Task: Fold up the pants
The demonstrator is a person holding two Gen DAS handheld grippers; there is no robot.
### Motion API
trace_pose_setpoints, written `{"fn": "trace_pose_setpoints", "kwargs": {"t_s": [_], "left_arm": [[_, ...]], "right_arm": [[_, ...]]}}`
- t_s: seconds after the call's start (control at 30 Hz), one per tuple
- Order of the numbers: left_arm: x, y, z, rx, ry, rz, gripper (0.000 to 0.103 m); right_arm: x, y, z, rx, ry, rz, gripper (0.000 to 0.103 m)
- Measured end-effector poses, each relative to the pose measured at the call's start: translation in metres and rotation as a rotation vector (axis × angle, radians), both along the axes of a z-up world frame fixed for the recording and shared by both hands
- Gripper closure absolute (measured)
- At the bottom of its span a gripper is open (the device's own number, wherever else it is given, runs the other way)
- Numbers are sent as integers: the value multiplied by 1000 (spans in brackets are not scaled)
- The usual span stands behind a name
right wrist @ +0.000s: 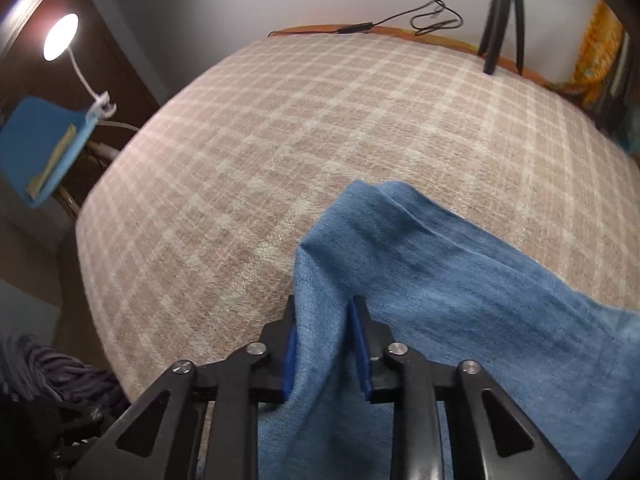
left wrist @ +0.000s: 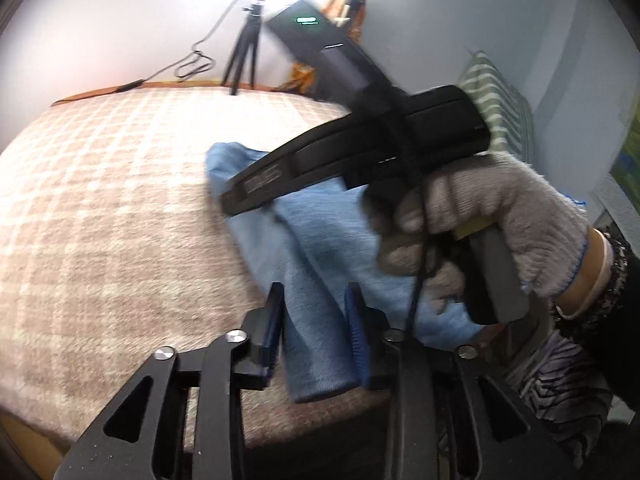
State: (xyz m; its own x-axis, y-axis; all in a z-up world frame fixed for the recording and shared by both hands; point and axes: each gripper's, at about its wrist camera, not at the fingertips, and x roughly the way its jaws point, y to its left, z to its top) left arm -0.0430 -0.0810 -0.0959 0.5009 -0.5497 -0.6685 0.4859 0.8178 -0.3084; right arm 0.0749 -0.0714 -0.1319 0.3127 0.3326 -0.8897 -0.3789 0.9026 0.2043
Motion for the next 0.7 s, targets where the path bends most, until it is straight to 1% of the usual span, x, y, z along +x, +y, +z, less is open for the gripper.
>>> {"fn": "trace_pose_setpoints", "kwargs": {"t_s": [0.03,0.07,0.13,0.23,0.27,0.3,0.33,0.37,0.4,0.5,0.7], "left_arm": [[-3,2,-2,2,6,17,53],[-2,4,-5,-11,24,30,49],[5,8,-14,-47,87,36,49],[9,8,-19,-62,111,28,50],[8,6,-18,-64,105,18,56],[7,3,-17,-71,96,4,72],[5,-1,-14,-72,86,-17,78],[5,-6,-11,-70,74,-23,78],[3,-10,-8,-76,58,-35,82],[7,-18,0,-98,44,-54,86],[7,-37,18,-134,8,-105,88]], "right_arm": [[1,-6,0,31,10,-17,87],[0,-10,1,55,15,-29,88],[0,-20,4,112,22,-57,92],[-1,-33,8,188,35,-97,95],[-1,-38,9,214,39,-110,95],[-2,-42,11,235,40,-122,96],[-3,-46,13,254,40,-135,97],[-4,-51,15,274,37,-147,97],[-6,-56,19,292,31,-158,98],[-12,-72,31,322,0,-180,98],[-29,-103,56,388,-55,-237,99]]}}
